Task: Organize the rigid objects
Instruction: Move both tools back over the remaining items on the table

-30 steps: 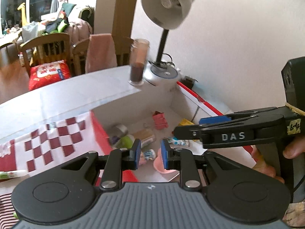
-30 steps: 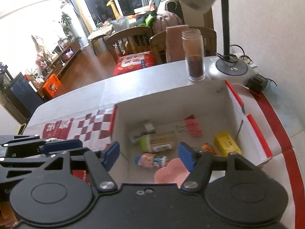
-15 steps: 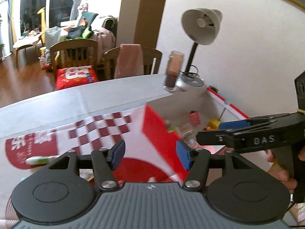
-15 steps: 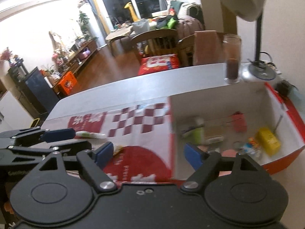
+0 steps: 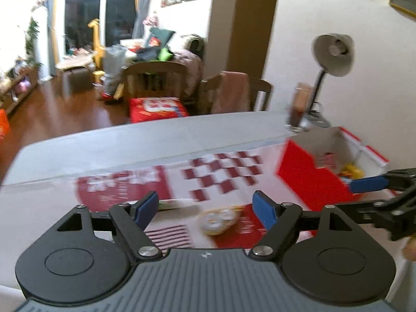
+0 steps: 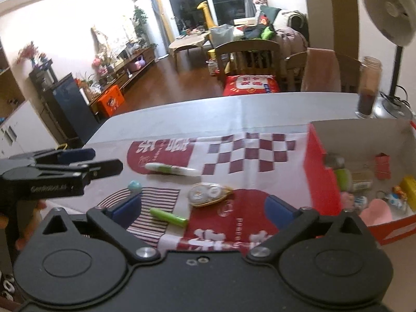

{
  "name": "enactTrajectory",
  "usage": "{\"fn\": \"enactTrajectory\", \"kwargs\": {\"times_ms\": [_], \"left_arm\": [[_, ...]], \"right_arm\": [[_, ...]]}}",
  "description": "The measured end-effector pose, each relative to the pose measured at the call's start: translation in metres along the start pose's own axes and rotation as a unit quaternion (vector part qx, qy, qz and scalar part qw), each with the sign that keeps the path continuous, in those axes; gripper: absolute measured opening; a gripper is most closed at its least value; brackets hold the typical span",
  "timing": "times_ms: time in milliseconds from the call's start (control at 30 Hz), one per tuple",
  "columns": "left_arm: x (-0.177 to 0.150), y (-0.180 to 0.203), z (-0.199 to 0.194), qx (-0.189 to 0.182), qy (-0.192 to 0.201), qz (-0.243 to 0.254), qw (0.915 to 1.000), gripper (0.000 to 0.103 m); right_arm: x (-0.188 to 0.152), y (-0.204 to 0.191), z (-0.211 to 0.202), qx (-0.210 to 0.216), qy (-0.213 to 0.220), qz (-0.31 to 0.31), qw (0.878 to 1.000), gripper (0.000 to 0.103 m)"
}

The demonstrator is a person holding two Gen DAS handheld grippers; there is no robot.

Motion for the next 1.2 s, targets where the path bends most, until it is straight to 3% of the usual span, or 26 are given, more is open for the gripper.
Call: {"fn": "enactTrajectory", "kwargs": {"times_ms": [333, 633, 1000, 1200], "left_arm": [[-0.018, -0.086, 0.009, 0.055, 0.016, -0.066, 0.9961, 0.084], [-0.031, -0.128, 0.037, 0.085, -0.001, -0.106, 0.9907, 0.084], [-0.054, -0.14, 0.088, 0.079, -0.035, -0.099, 0.9913, 0.084], [-0.06, -0.136, 0.107, 0.067, -0.044, -0.078, 0.9938, 0.084]], "right_arm": [[-0.009, -0.046, 0.046, 0.01, -0.028, -0.03, 0.999, 0.103], [-0.008, -0.072, 0.092, 0.028, -0.065, -0.071, 0.995, 0.102], [-0.011, -0.089, 0.149, 0.048, -0.121, -0.17, 0.977, 0.091], [-0.014, -0.087, 0.171, 0.057, -0.142, -0.192, 0.969, 0.079]]}}
Point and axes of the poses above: each gripper's, at about its wrist camera, not at the fingertips, and z roughly the way its jaws point, y to its right, x to its top, the point moved 1 cm from there along z, roughly the way its jaws point, and after that the axes turned 10 degrees about -z, right-handed, at the moved point
